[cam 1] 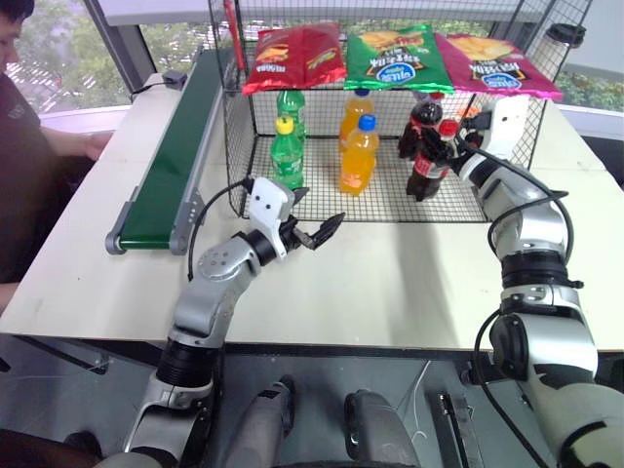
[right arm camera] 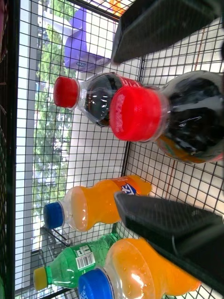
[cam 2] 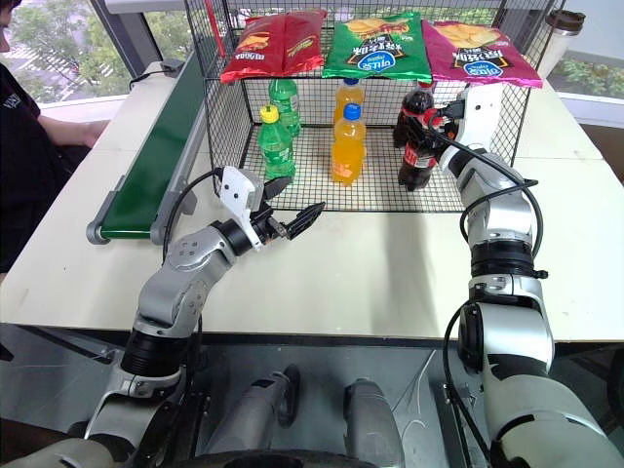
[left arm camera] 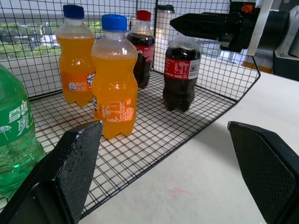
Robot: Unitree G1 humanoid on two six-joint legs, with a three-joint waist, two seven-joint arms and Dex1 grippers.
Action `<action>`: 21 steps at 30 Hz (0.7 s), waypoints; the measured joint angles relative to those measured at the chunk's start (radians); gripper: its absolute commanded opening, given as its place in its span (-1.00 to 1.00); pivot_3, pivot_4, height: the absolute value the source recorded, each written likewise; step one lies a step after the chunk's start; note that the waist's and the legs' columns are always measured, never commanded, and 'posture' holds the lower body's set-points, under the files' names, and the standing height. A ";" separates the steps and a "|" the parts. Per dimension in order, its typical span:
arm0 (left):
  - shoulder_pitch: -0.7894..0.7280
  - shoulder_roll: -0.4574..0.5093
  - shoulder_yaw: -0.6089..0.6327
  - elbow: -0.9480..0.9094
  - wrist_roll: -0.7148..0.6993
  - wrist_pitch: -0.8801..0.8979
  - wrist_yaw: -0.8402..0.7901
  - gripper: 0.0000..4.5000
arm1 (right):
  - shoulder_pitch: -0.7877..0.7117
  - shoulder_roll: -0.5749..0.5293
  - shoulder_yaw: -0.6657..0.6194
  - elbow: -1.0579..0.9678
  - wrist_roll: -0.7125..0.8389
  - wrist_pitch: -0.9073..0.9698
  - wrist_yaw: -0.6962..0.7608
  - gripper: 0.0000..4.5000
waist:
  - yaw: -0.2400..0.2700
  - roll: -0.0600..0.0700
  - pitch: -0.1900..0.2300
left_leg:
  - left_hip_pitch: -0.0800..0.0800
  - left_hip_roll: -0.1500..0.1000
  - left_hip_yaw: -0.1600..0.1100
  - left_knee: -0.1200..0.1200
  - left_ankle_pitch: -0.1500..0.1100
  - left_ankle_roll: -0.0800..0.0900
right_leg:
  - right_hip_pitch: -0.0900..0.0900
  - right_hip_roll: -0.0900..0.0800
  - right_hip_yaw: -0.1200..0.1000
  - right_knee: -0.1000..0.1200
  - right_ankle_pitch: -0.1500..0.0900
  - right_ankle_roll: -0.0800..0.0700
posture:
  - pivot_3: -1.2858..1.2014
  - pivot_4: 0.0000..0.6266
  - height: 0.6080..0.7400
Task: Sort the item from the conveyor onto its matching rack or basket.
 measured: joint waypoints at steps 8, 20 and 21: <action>0.002 0.004 0.000 0.000 0.004 -0.001 0.001 1.00 | 0.100 -0.041 -0.003 -0.198 0.006 0.108 0.018 0.99 | 0.004 0.000 0.000 | 0.000 0.000 0.000 0.000 0.000 0.000 | 0.000 0.000 0.000 0.000 0.000 0.000 | 0.03 -0.52 0.97; 0.039 0.062 0.000 0.033 0.011 -0.007 -0.051 1.00 | 0.522 -0.090 0.057 -0.710 0.142 0.394 0.167 0.99 | 0.000 0.001 -0.001 | 0.000 0.000 0.000 0.001 0.000 0.000 | 0.000 -0.003 0.000 0.000 0.000 -0.001 | 0.03 -0.52 0.97; 0.046 0.065 0.000 0.034 0.011 -0.007 -0.053 1.00 | 0.543 -0.060 0.065 -0.739 0.154 0.413 0.159 0.99 | -0.001 0.001 -0.001 | 0.001 0.001 0.000 0.001 0.000 0.000 | 0.000 -0.003 0.000 0.000 0.000 -0.001 | 0.03 -0.52 0.97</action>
